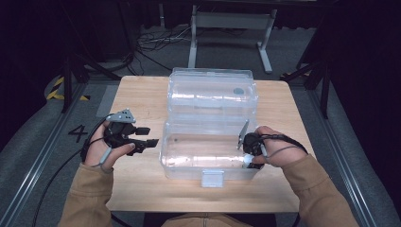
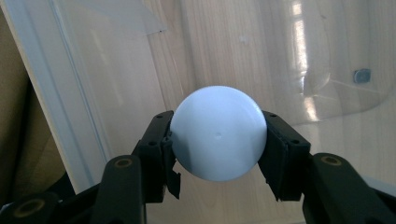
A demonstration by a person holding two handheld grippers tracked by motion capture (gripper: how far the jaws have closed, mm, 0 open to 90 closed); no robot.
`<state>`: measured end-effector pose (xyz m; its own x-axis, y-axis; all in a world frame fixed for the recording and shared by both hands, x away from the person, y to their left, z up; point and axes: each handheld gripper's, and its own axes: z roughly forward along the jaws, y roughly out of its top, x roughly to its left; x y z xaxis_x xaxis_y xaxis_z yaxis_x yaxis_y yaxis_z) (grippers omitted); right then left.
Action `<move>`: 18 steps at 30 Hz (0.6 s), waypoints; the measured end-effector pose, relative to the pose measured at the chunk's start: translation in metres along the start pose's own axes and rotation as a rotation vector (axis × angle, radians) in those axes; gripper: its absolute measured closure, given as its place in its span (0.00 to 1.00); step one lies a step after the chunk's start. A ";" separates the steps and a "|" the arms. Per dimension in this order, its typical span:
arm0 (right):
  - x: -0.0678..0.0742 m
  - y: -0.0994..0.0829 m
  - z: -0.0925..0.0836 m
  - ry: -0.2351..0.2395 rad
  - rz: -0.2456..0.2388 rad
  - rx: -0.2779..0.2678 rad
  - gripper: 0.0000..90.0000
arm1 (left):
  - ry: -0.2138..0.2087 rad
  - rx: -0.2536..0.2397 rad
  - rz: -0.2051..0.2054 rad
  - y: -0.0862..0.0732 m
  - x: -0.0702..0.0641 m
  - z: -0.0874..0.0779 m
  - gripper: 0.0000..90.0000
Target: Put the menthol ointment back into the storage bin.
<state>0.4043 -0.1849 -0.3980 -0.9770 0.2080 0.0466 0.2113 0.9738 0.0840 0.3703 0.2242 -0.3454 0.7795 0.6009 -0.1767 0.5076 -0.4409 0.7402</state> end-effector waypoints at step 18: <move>-0.002 0.003 0.007 0.009 0.006 0.024 0.56 | -0.005 0.010 0.011 0.000 0.000 0.000 0.46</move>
<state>0.4070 -0.1819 -0.4046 -0.9755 0.2127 0.0557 0.2159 0.9746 0.0595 0.3704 0.2238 -0.3454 0.7867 0.5929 -0.1719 0.5028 -0.4539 0.7356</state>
